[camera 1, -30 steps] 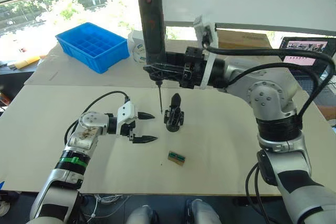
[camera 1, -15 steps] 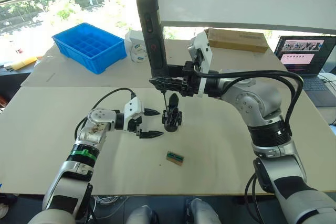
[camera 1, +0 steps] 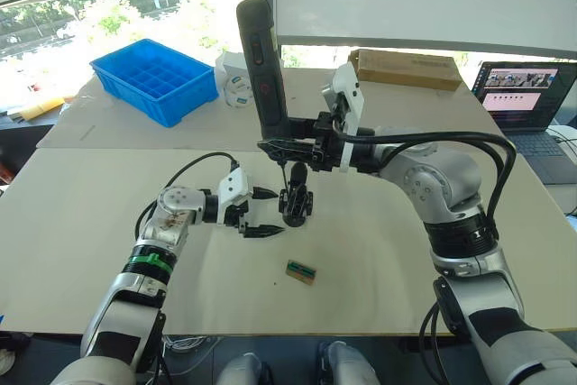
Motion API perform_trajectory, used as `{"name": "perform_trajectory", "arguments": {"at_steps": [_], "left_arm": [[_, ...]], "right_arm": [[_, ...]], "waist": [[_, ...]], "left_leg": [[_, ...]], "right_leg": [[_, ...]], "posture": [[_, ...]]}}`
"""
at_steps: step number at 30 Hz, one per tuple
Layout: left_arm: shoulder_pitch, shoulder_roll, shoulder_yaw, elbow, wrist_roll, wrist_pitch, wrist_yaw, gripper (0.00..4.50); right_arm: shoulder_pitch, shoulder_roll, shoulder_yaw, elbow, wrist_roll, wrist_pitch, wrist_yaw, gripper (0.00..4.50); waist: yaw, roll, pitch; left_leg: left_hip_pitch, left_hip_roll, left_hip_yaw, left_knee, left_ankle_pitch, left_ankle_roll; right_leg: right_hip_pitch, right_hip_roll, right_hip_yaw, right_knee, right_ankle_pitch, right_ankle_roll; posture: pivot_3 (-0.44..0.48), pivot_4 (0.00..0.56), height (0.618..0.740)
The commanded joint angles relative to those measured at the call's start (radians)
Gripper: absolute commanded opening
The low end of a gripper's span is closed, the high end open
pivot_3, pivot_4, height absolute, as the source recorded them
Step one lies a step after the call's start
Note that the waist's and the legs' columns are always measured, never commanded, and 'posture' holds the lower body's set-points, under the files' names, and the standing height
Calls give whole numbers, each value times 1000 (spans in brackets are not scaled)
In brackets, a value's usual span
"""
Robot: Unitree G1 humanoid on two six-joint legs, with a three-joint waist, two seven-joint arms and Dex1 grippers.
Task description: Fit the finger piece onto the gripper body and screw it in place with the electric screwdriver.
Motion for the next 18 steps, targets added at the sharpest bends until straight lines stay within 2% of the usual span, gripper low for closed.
{"name": "perform_trajectory", "arguments": {"at_steps": [1, 18], "left_arm": [[-30, -2, 12, -1, -5, -22, -1, 4500], [-50, -13, 8, 21, 1, -35, -2, 4500]], "right_arm": [[-22, -3, -44, -58, 4, -23, 9, 1924], [-4, 2, -40, -65, -24, -39, 27, 1924]], "waist": [[0, 0, 0], [0, 0, 0]], "left_leg": [[0, 0, 0, 0, 0, 0], [0, 0, 0, 0, 0, 0]], "right_leg": [[0, 0, 0, 0, 0, 0], [0, 0, 0, 0, 0, 0]], "posture": [[0, 150, 738], [0, 150, 738]]}}
